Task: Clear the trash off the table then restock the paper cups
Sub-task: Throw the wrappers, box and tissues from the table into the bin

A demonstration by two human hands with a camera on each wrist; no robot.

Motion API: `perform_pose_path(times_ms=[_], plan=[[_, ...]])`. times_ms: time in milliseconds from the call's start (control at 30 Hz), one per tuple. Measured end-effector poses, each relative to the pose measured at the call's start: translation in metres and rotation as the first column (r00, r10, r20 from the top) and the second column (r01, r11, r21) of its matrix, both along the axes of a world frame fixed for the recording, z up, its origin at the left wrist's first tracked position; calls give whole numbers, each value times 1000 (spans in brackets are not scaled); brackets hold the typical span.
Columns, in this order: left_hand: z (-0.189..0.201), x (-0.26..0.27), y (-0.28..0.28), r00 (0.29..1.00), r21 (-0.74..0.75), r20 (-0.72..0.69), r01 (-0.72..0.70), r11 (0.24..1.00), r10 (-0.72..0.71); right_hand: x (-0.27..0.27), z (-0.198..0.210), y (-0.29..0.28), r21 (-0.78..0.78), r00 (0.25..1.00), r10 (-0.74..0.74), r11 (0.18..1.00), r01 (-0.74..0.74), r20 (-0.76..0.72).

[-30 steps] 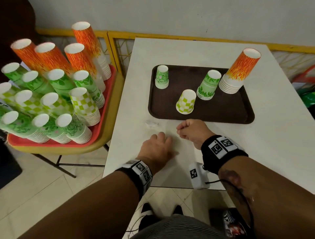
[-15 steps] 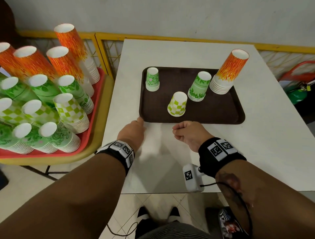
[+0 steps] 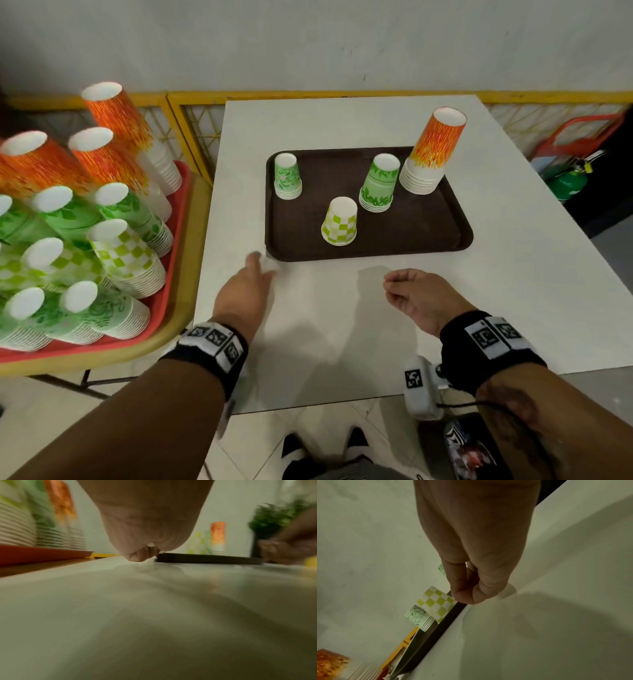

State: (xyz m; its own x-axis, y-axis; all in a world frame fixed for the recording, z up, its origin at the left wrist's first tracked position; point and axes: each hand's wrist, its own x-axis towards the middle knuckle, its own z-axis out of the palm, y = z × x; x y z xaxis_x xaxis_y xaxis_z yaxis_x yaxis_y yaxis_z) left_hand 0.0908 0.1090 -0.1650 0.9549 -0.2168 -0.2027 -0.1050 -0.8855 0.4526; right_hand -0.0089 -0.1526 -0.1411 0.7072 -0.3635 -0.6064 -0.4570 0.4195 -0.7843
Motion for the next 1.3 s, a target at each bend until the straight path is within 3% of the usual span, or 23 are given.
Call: perform_pose_path(times_ms=[133, 367, 533, 633, 733, 800, 867, 967, 1133, 1300], plan=[[-3, 33, 1, 993, 42, -62, -100, 994, 103, 0, 0, 3, -8, 1000, -5, 1000, 5, -9], [-10, 50, -4, 1000, 8, 1, 20, 1000, -20, -1, 3, 6, -16, 1000, -2, 1000, 2, -8], [-13, 50, -7, 996, 157, 20, 80, 984, -85, 4, -3, 12, -187, 995, 86, 978, -93, -44], [-12, 38, -10, 987, 209, -17, 158, 965, -158, 15, -11, 17, -469, 961, 250, 838, -277, -122], [-12, 22, -12, 954, 158, -16, 299, 941, -301, 27, -18, 25, -720, 876, 409, 524, -455, -256], [-11, 10, -16, 910, 115, -22, 414, 903, -414, 30, -23, 31, -798, 826, 469, 343, -496, -312], [-10, -1, -23, 862, 115, -49, 507, 854, -505, 31, -25, 36, -833, 779, 538, 230, -503, -321], [-4, -21, -33, 803, 101, -72, 595, 797, -591, 25, -24, 41, -833, 643, 674, 73, -548, -364], [-1, -39, -33, 739, 37, -70, 673, 738, -670, 0, -17, 33, -801, 514, 736, -64, -595, -441], [0, -29, -32, 770, -127, -10, 632, 765, -638, -43, -13, 14, -751, 531, 704, -6, -661, -472]])
